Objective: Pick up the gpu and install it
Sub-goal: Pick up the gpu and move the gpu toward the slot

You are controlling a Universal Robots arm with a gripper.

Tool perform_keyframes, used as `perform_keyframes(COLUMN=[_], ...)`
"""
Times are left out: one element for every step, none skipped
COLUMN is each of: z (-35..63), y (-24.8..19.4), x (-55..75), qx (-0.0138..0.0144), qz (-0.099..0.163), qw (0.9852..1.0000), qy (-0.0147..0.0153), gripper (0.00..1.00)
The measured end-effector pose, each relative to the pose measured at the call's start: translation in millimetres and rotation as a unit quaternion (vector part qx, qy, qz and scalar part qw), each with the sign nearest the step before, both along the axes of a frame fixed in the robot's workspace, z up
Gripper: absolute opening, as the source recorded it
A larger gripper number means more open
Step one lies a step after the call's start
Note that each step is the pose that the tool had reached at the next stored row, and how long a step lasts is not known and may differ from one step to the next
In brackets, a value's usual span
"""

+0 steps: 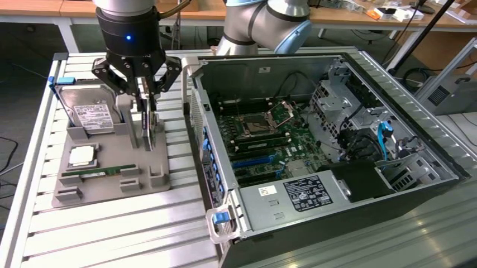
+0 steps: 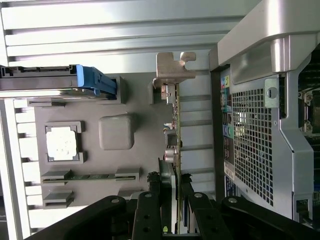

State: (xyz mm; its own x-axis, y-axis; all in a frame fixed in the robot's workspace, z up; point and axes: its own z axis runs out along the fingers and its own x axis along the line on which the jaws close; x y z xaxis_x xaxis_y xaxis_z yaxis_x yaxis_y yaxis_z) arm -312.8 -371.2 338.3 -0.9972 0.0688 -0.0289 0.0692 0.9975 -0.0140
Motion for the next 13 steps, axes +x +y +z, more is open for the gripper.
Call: perform_keyframes(z=[0.4, 0.8, 0.9, 1.2, 1.5, 1.7, 2.0, 2.3, 2.5, 3.0, 3.4, 3.9, 4.2], y=[0.0, 0.0, 0.0, 0.0, 0.0, 0.0, 0.0, 0.0, 0.0, 0.0, 0.0, 0.0, 0.0], x=[0.0, 0.0, 0.0, 0.0, 0.0, 0.0, 0.0, 0.0, 0.0, 0.0, 0.0, 0.0, 0.0], qx=[0.0, 0.0, 0.0, 0.0, 0.0, 0.0, 0.0, 0.0, 0.0, 0.0, 0.0, 0.0, 0.0], qz=[0.0, 0.0, 0.0, 0.0, 0.0, 0.0, 0.0, 0.0, 0.0, 0.0, 0.0, 0.0, 0.0], qw=[1.0, 1.0, 1.0, 1.0, 1.0, 1.0, 1.0, 1.0, 1.0, 1.0, 1.0, 1.0, 1.0], qy=[0.0, 0.0, 0.0, 0.0, 0.0, 0.0, 0.0, 0.0, 0.0, 0.0, 0.0, 0.0, 0.0], gripper=[0.27, 0.27, 0.27, 0.27, 0.27, 0.27, 0.27, 0.27, 0.27, 0.27, 0.27, 0.27, 0.27])
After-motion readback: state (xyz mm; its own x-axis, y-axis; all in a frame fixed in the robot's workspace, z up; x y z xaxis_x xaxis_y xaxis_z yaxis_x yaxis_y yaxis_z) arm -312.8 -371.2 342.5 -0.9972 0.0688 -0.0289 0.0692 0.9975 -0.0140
